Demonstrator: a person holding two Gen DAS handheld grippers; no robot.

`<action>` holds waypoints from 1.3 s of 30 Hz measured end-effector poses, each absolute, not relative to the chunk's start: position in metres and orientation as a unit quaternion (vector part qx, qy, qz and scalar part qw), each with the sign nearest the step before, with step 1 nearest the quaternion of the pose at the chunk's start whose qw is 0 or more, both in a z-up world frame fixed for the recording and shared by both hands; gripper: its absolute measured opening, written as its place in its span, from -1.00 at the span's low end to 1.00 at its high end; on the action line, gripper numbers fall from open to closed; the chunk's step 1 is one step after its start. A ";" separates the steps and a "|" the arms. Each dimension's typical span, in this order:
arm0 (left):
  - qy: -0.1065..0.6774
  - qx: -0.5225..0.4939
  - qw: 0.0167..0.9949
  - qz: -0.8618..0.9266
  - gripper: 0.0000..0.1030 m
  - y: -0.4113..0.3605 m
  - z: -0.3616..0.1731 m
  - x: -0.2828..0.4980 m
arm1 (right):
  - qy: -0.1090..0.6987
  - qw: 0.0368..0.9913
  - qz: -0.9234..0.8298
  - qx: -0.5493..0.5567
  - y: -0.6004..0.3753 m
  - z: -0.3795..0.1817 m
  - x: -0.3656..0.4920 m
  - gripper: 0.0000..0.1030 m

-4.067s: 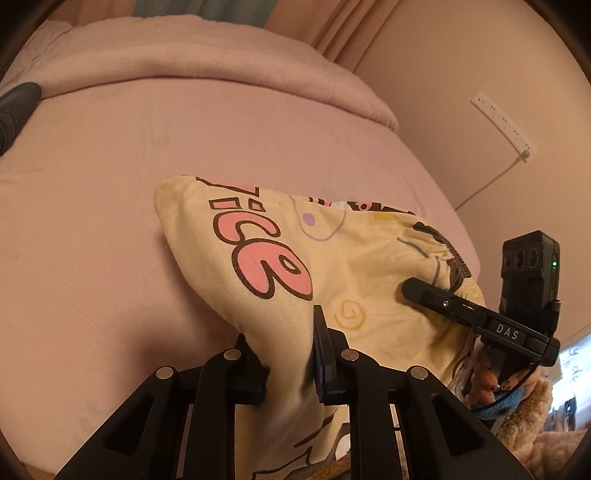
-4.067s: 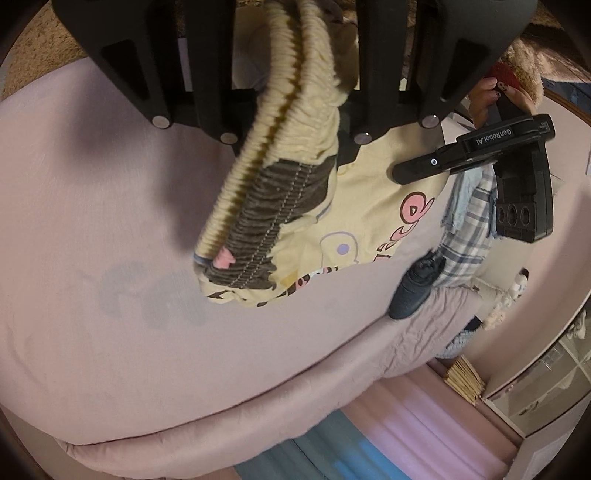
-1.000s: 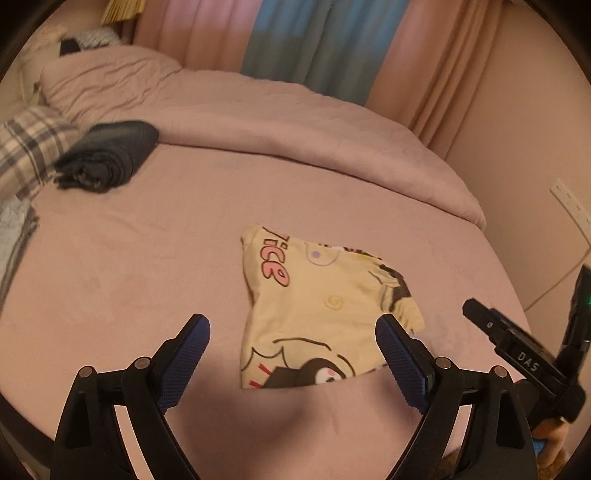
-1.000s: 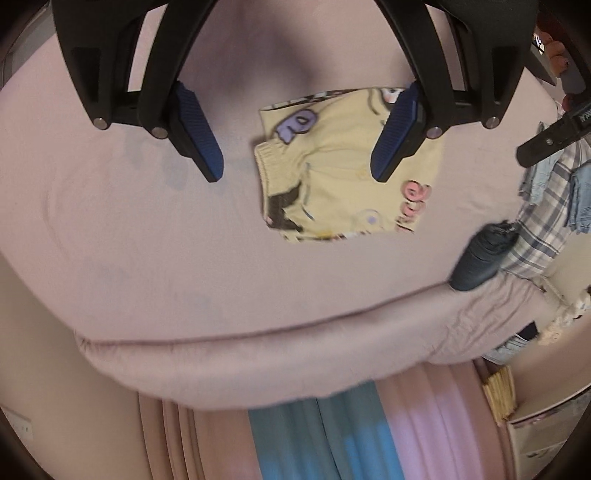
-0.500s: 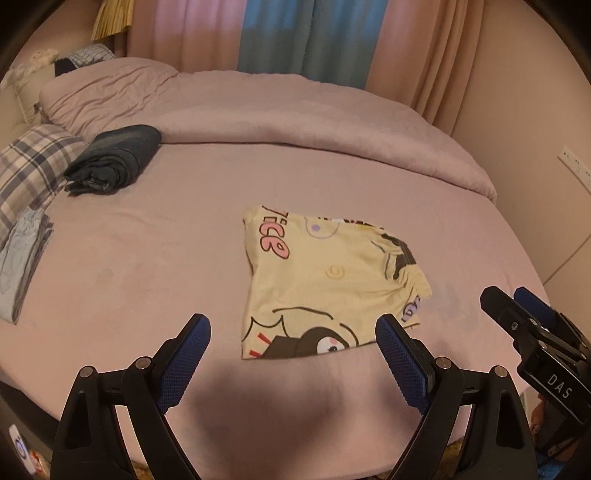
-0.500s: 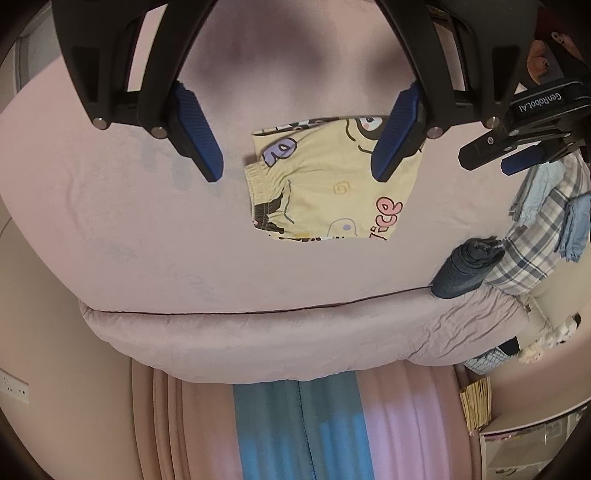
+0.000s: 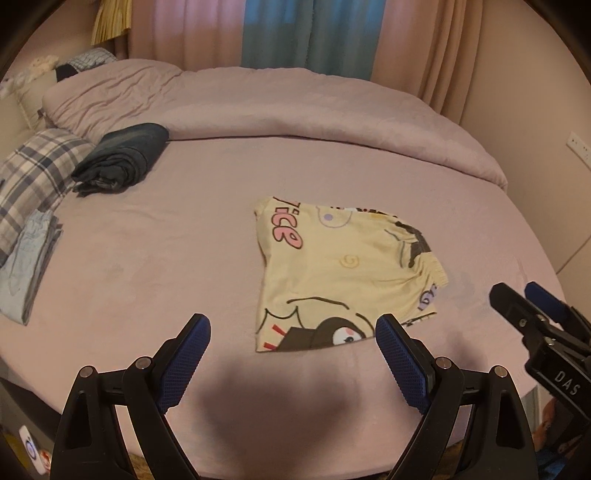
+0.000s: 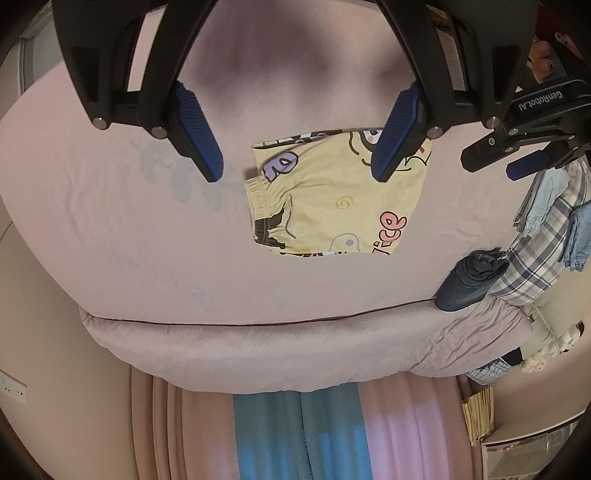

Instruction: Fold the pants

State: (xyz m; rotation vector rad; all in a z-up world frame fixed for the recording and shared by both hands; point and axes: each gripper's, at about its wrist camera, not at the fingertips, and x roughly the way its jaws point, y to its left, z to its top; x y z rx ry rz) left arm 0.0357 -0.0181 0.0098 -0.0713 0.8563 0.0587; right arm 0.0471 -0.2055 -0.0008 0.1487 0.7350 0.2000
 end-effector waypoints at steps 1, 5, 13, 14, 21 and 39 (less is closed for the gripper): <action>0.415 -0.033 0.909 0.030 0.77 -0.018 0.010 0.036 | 0.359 0.926 0.097 0.072 -0.205 -0.001 0.047 0.61; 0.416 -0.038 0.908 0.026 0.77 -0.016 0.010 0.036 | 0.363 0.924 0.095 0.071 -0.203 -0.002 0.049 0.61; 0.411 -0.030 0.911 0.019 0.77 -0.020 0.014 0.034 | 0.363 0.925 0.094 0.068 -0.199 -0.002 0.048 0.61; 0.411 -0.028 0.911 0.019 0.77 -0.021 0.014 0.033 | 0.363 0.924 0.094 0.068 -0.199 -0.003 0.048 0.61; 0.410 -0.025 0.912 0.018 0.77 -0.022 0.014 0.033 | 0.366 0.924 0.092 0.065 -0.197 -0.004 0.046 0.61; 0.411 -0.020 0.911 0.012 0.77 -0.031 0.014 0.031 | 0.372 0.922 0.088 0.066 -0.198 -0.008 0.046 0.61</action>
